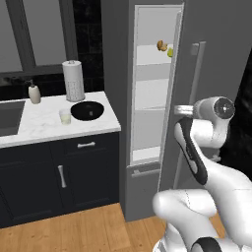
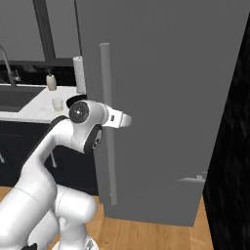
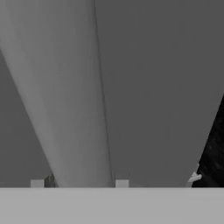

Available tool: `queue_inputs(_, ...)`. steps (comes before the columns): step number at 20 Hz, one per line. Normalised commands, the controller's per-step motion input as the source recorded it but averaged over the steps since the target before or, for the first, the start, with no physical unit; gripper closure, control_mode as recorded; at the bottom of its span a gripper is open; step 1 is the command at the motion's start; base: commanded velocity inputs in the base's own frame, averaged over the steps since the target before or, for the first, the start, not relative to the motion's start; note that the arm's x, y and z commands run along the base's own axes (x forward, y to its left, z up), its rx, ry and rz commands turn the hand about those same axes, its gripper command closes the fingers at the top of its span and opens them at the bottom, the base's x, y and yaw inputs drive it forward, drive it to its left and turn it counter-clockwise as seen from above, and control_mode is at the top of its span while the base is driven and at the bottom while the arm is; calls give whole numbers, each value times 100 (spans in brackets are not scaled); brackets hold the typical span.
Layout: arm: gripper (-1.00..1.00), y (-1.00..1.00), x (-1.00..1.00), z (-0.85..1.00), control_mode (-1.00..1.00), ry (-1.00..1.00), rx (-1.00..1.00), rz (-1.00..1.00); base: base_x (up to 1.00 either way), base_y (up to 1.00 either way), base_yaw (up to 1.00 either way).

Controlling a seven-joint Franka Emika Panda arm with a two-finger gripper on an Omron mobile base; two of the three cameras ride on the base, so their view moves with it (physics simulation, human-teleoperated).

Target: Grab a lemon wedge from the fridge and one ice cube from the ice bowl, and put them in the glass of lemonade.

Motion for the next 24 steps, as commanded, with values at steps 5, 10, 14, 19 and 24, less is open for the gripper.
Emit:
queue_inputs(5,100,-92,-100,4,-100,0,5,-4,0,0,0)
queue_inputs(10,100,-47,-85,58,-100,0,2,0,0,0,0)
queue_inputs(14,-100,-1,-47,98,-100,0,-1,0,0,0,0)
queue_inputs(19,-100,1,-40,100,-100,2,-7,0,0,0,0)
queue_inputs(24,-100,7,-55,100,-100,7,-13,-2,0,0,0)
